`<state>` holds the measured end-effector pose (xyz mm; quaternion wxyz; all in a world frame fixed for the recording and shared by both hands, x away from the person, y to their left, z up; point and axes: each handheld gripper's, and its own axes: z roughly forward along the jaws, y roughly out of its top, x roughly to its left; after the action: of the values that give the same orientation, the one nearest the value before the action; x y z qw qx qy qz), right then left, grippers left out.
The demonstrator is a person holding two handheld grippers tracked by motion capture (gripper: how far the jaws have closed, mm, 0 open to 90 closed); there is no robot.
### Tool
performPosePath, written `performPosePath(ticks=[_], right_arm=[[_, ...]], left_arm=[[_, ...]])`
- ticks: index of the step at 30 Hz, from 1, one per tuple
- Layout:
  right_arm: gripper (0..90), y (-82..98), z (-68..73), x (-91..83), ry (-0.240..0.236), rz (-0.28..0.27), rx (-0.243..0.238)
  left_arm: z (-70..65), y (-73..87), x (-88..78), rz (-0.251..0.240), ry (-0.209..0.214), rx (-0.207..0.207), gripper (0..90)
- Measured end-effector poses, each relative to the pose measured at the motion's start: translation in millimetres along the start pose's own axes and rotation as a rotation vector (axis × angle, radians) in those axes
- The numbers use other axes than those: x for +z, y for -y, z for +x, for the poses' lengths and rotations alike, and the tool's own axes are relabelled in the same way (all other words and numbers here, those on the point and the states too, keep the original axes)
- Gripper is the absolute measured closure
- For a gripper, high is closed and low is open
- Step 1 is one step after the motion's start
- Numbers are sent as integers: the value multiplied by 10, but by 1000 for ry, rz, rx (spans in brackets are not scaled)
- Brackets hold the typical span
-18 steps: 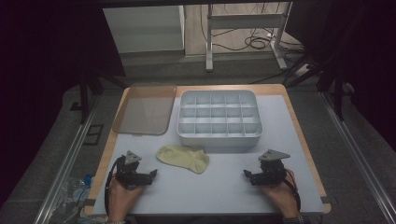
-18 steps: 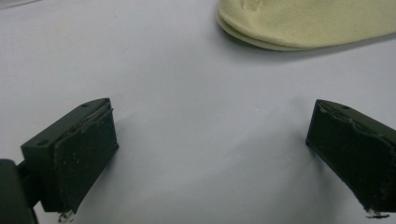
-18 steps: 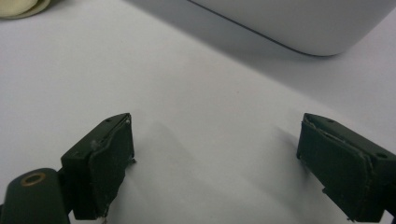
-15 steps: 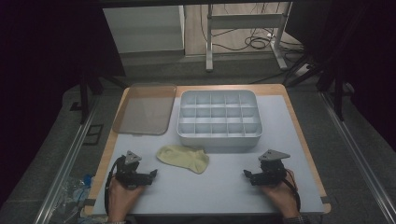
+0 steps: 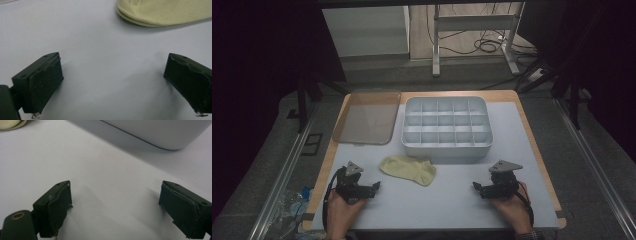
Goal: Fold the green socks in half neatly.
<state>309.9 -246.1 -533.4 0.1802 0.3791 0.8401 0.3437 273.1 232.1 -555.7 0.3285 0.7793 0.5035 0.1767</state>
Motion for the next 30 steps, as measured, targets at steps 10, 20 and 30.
performPosePath(ticks=[10, 20, 30], right_arm=[[116, -1, 0, -1, 0, 1, 1], [171, -9, 4, -24, 11, -5, 8], [221, -115, 65, -76, -17, -27, 4]], left_arm=[[2, 3, 0, -4, 2, -4, 19], [11, 2, -15, -10, 1, -17, 40], [-9, -105, -54, -27, 43, -5, 115]])
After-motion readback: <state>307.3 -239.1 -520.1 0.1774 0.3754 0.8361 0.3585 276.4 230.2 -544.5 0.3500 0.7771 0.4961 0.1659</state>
